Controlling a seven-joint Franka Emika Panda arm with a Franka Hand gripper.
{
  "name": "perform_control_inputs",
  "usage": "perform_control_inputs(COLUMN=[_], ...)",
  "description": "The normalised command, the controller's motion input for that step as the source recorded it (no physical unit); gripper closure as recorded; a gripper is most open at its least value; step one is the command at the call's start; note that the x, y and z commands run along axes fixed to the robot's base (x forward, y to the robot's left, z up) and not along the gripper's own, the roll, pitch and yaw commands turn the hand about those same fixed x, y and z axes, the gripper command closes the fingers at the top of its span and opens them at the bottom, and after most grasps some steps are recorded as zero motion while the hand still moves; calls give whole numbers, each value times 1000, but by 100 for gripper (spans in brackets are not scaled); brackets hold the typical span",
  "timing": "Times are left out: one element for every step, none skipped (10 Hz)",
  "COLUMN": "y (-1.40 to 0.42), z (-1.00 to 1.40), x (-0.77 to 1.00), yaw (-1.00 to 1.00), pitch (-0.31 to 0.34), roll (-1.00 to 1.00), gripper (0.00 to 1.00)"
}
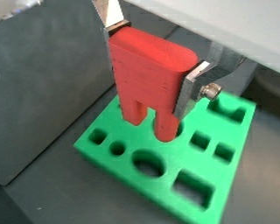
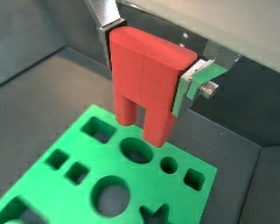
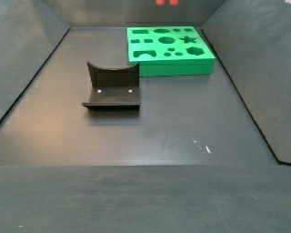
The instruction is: Insert the square-circle object.
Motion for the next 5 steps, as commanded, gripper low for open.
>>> perform_control_inputs(y=[-157,0,-11,0,-43], z=[-840,-797,-654,-503,-306], x=[-209,-334,-480,-566,-557], yaw=[100,289,280,249,249], pitch=[0,0,-26,-101,-153], roll=[-124,-140,-219,-254,-139], gripper=[100,100,100,100,100])
